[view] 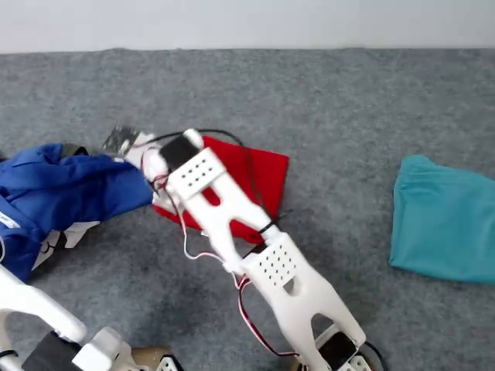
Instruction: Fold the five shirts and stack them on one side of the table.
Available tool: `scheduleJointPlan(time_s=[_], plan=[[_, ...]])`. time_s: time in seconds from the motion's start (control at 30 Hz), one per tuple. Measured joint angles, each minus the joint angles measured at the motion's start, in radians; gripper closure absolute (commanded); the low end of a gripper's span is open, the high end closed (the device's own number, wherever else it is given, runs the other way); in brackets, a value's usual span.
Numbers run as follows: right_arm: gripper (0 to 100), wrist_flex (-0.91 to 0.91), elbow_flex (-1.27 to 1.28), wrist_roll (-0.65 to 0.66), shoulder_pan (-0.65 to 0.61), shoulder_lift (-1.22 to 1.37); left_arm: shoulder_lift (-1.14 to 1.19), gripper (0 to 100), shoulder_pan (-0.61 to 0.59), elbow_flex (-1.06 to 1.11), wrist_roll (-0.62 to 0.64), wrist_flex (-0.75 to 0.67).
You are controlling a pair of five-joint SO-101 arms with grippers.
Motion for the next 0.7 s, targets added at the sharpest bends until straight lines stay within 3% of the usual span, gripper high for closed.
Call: scheduleJointPlan(time_s=[0.23,0.43,0.7], plan=[[99.0,0.0,0.012,0.0,0.058,-0.19,-0.005,99,-0.002,0.0,0.0,0.002],[99.0,0.0,0.238,-0.005,0.115,-0.413,-0.117,99,-0.018,0.0,0.0,0.018],[99.0,0.0,0.643,-0.193,0.189,-0.655,-0.311,99,-0.018,0.078,0.0,0.018]])
